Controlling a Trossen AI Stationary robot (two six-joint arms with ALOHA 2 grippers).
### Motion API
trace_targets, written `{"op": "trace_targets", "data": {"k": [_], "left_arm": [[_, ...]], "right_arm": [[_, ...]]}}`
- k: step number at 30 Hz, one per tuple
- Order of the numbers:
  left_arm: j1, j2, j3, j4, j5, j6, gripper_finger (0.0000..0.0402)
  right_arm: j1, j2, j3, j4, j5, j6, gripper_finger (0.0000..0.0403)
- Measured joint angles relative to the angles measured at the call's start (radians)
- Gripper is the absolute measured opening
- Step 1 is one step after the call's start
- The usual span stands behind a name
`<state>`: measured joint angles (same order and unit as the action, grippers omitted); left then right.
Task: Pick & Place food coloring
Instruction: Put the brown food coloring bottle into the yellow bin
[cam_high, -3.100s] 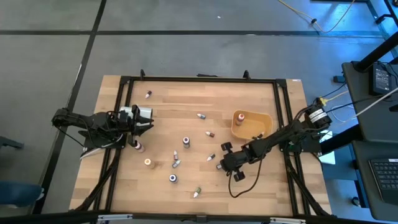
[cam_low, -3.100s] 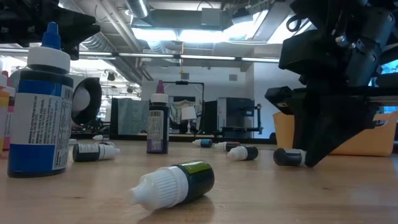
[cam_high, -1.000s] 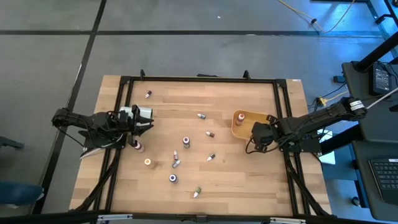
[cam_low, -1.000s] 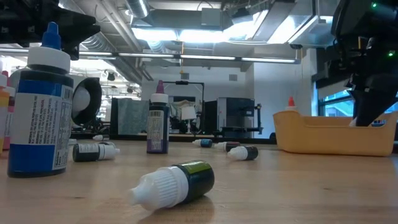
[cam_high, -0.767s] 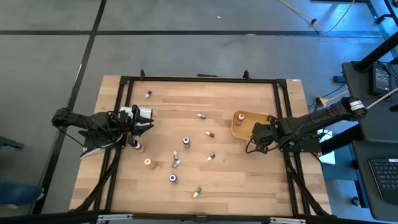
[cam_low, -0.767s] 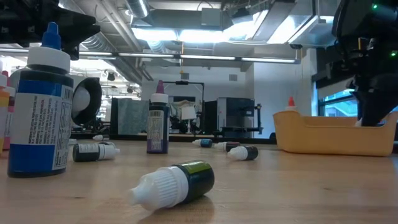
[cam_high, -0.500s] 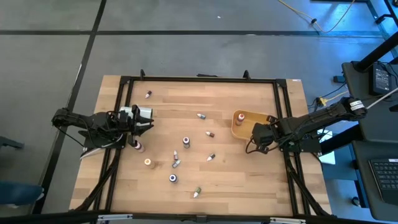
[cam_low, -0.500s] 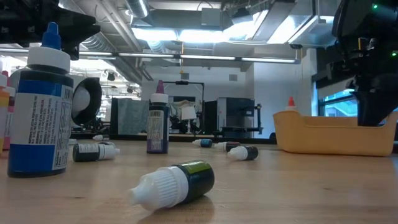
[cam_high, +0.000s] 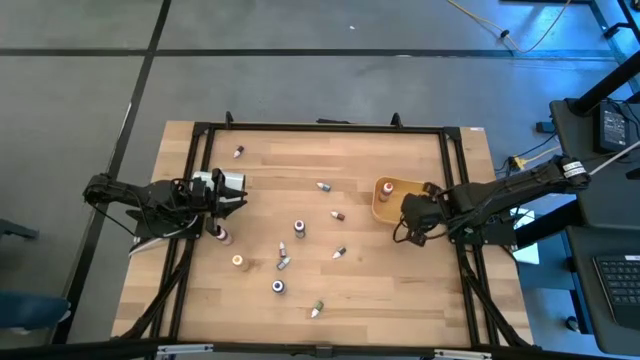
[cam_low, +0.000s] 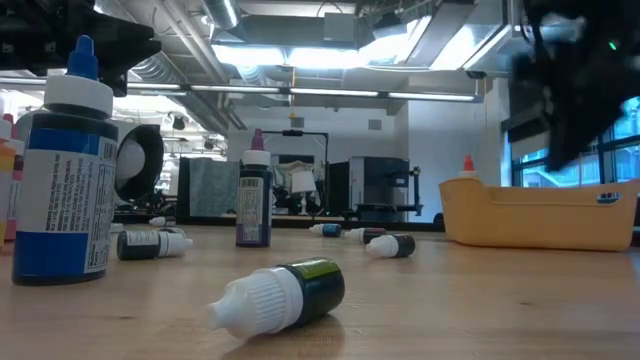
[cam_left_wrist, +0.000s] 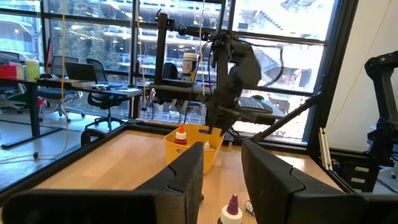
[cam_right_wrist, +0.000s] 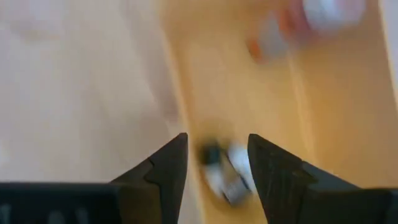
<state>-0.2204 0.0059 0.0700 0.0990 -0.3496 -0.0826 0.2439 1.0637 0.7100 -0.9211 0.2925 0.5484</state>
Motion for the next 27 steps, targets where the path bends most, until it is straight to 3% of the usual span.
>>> {"op": "trace_targets", "data": {"k": [7, 12, 19, 27], "left_arm": [[0.000, 0.000, 0.000, 0.000, 0.000, 0.000, 0.0103], [0.000, 0.000, 0.000, 0.000, 0.000, 0.000, 0.0104], [0.000, 0.000, 0.000, 0.001, -0.001, 0.000, 0.0102], [0.000, 0.000, 0.000, 0.001, -0.001, 0.000, 0.0106]], "right_arm": [[0.037, 0.000, -0.036, 0.632, -0.020, -0.293, 0.0170], [0.042, 0.030, -0.089, 0.936, -0.162, -0.506, 0.0170], [0.042, 0.210, -0.040, 0.968, -0.212, -0.543, 0.0170], [0.040, 0.467, 0.086, 0.956, -0.288, -0.690, 0.0170]]}}
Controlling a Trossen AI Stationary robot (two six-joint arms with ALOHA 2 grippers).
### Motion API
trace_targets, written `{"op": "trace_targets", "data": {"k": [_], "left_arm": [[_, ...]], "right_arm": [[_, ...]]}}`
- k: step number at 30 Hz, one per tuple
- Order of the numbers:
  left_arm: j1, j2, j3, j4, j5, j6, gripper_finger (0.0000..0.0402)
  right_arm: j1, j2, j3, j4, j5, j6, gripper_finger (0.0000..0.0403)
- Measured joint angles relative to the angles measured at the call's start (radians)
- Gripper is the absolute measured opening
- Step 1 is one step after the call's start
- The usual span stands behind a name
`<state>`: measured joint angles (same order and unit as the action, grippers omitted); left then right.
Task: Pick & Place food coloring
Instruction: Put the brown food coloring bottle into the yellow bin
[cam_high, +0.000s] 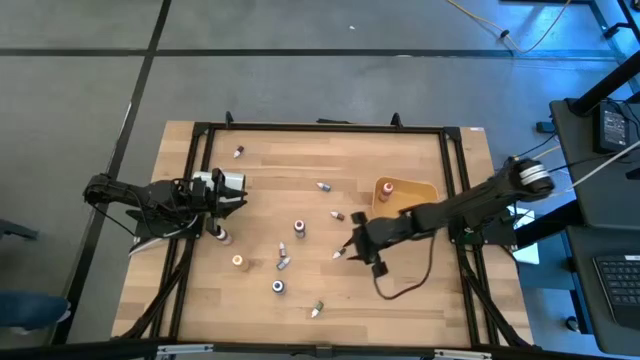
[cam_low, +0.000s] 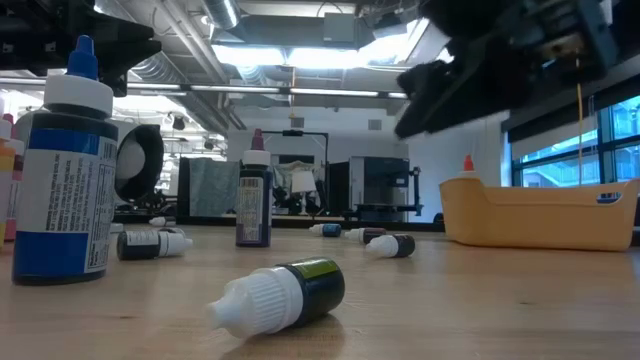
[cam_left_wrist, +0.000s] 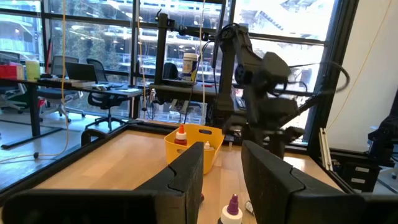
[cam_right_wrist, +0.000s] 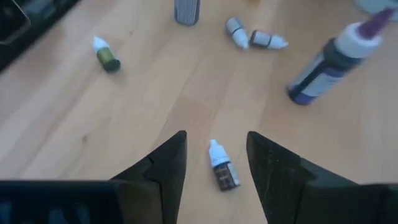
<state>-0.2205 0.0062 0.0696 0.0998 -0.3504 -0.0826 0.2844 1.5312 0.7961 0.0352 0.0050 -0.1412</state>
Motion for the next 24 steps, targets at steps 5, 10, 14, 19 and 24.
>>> {"op": "trace_targets", "data": {"k": [5, 10, 14, 19, 24], "left_arm": [[0.000, 0.000, 0.000, 0.000, 0.000, 0.000, 0.0102], [0.000, 0.000, 0.000, 0.000, 0.000, 0.000, 0.0105], [0.000, 0.000, 0.000, 0.000, 0.000, 0.000, 0.0107], [0.000, 0.000, 0.000, 0.000, 0.000, 0.000, 0.0104], [0.000, 0.000, 0.000, 0.000, 0.000, 0.014, 0.0103]], "right_arm": [[-0.012, 0.145, 0.086, -0.034, 0.000, -0.028, 0.0170], [-0.027, 0.257, 0.152, -0.125, 0.001, -0.076, 0.0170], [-0.038, 0.306, 0.174, -0.146, 0.001, -0.079, 0.0170], [-0.046, 0.328, 0.175, -0.157, 0.000, -0.077, 0.0162], [-0.045, 0.329, 0.175, -0.167, -0.004, -0.077, 0.0111]]}}
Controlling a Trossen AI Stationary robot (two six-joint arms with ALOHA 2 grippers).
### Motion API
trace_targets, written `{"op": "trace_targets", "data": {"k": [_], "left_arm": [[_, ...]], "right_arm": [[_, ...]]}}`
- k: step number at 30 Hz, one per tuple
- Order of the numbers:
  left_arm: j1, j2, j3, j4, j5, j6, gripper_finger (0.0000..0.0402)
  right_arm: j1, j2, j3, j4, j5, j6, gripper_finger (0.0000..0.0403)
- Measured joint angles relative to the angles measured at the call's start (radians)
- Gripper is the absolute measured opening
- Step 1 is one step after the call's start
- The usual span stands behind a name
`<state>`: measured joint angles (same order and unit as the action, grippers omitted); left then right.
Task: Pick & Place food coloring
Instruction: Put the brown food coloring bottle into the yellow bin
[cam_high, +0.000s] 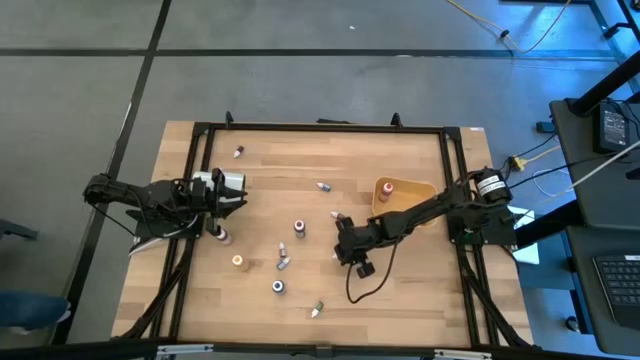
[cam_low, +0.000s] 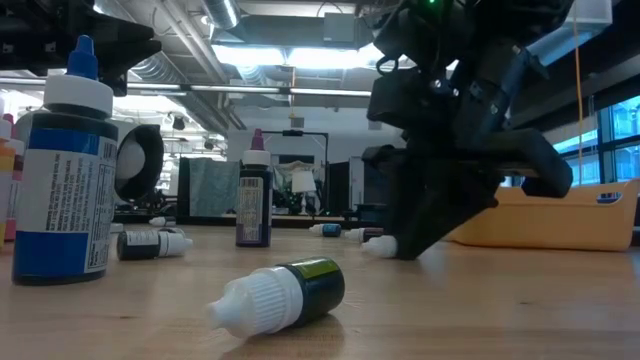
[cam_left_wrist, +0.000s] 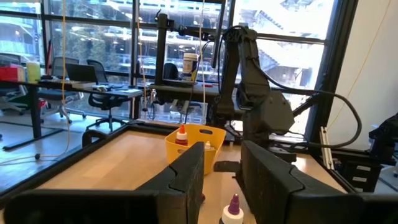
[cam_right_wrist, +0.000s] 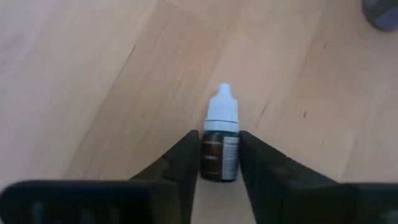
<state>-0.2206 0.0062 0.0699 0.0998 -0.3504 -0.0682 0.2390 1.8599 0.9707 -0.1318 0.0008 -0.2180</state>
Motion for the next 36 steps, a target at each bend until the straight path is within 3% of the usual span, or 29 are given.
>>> {"op": "trace_targets", "data": {"k": [4, 9, 16, 25, 36], "left_arm": [[0.000, 0.000, 0.000, 0.000, 0.000, 0.012, 0.0102], [0.000, 0.000, 0.000, 0.000, 0.000, 0.012, 0.0104], [0.000, 0.000, 0.000, 0.000, 0.000, 0.012, 0.0103], [0.000, 0.000, 0.000, 0.000, 0.002, 0.012, 0.0104], [0.000, 0.000, 0.000, 0.000, 0.004, 0.012, 0.0104]], "right_arm": [[0.000, 0.000, 0.000, -0.005, 0.000, -0.001, 0.0067], [-0.001, -0.056, -0.003, -0.094, 0.009, 0.016, 0.0066], [0.000, -0.253, -0.003, -0.360, 0.010, 0.165, 0.0074], [0.008, -0.499, -0.009, -0.773, 0.222, 0.422, 0.0076], [-0.093, -0.662, -0.238, -0.875, 0.290, 0.659, 0.0081]]}}
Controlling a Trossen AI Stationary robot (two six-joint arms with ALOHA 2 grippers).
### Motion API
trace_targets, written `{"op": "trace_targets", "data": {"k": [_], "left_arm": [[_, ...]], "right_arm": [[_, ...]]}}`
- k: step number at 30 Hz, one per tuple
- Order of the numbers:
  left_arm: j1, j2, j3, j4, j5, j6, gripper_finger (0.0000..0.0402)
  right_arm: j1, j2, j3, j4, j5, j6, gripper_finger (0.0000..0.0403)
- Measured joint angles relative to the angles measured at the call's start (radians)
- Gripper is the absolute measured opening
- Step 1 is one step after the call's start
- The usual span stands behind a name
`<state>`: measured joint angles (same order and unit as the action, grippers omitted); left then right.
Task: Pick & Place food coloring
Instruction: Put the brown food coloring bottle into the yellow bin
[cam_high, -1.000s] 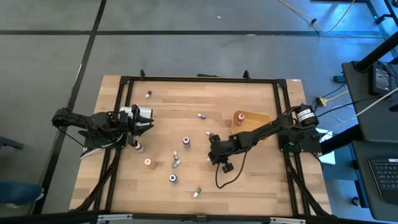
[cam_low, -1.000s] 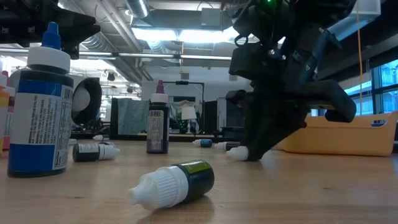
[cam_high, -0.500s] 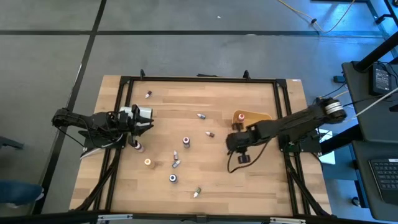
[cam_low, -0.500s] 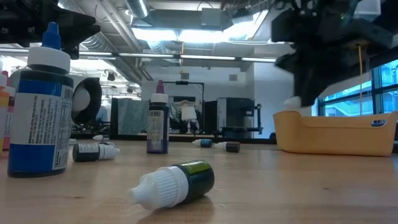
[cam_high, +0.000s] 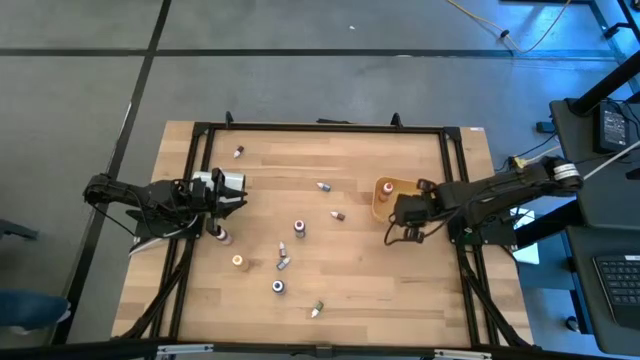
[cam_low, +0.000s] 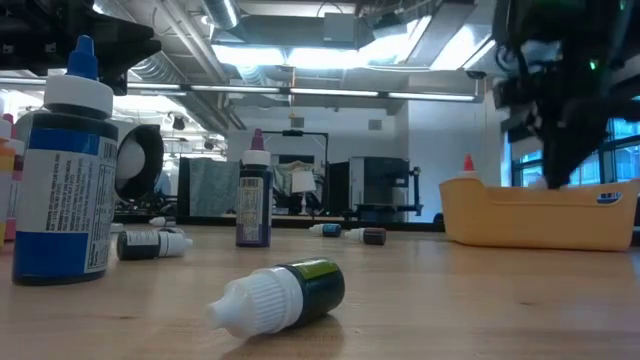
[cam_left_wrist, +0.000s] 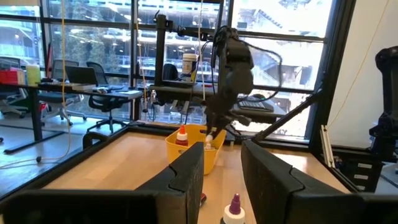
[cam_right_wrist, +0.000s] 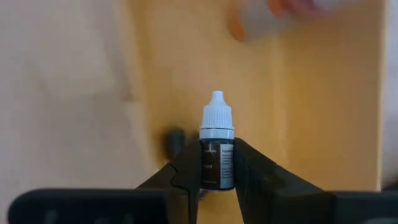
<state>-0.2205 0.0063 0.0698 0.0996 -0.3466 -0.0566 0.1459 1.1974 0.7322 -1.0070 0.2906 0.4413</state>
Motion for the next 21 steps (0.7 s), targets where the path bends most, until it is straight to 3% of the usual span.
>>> {"op": "trace_targets", "data": {"k": [8, 21], "left_arm": [[0.000, 0.000, 0.000, 0.000, 0.000, 0.000, 0.0105], [0.000, 0.000, 0.000, 0.000, 0.000, 0.000, 0.0103]], "right_arm": [[-0.059, -0.005, -0.087, -0.017, 0.014, 0.160, 0.0082], [-0.061, -0.005, -0.120, -0.017, -0.030, 0.180, 0.0106]]}}
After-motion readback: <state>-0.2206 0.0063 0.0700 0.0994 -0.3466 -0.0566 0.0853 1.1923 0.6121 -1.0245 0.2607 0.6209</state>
